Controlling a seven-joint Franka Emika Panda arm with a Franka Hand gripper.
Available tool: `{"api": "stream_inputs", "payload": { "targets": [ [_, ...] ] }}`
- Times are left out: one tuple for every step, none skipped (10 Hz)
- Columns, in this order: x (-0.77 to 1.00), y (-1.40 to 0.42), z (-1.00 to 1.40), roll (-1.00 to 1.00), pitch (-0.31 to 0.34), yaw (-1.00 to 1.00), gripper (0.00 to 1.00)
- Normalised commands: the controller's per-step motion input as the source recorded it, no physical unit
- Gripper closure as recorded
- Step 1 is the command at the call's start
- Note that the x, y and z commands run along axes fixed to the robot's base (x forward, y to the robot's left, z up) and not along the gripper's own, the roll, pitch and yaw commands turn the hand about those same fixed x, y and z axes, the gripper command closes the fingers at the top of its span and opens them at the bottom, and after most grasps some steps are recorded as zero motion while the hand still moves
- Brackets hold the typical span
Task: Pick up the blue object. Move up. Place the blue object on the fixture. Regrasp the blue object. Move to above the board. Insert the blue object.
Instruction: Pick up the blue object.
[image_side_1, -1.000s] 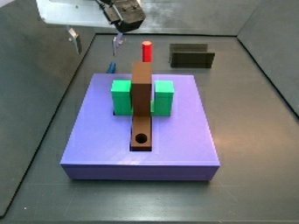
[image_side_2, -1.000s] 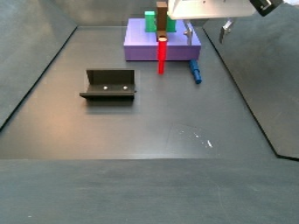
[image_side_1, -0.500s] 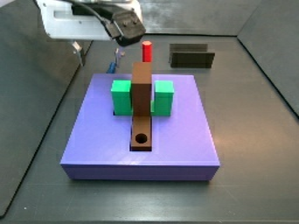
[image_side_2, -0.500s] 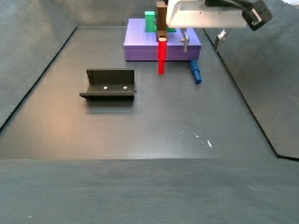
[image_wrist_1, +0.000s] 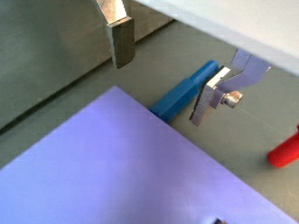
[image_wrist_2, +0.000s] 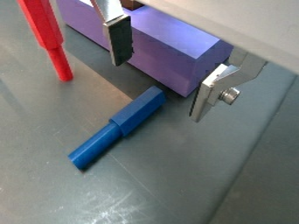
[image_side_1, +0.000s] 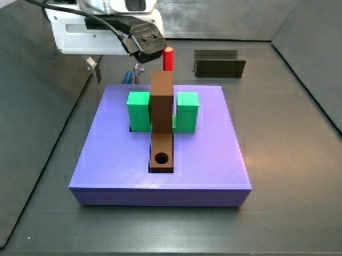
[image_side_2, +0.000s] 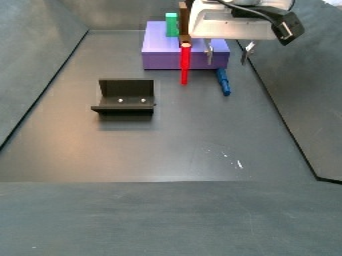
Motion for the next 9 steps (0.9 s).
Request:
{"api": "stream_inputs", "payload": {
  "targets": [
    [0.10, -0.04, -0.22, 0.38, -0.076, 0.00, 0.00],
    [0.11, 0.00, -0.18, 0.37, -0.047, 0.00, 0.00],
    [0.09, 0.00, -0.18, 0.37, -0.046, 0.00, 0.00],
    [0.08, 0.00, -0.17, 0.39, -0.040, 0.00, 0.00],
    [0.04, 0.00, -0.17, 0.39, -0.049, 0.00, 0.00],
    [0.01, 0.00, -0.23, 0.39, -0.074, 0.00, 0.00],
    [0.00, 0.00, -0.30, 0.32, -0.103, 0.00, 0.00],
    [0.00, 0.00, -0.30, 0.29, -0.106, 0.00, 0.00],
    [-0.06, 0.00, -0.30, 0.26, -0.131, 0.00, 0.00]
  ]
}}
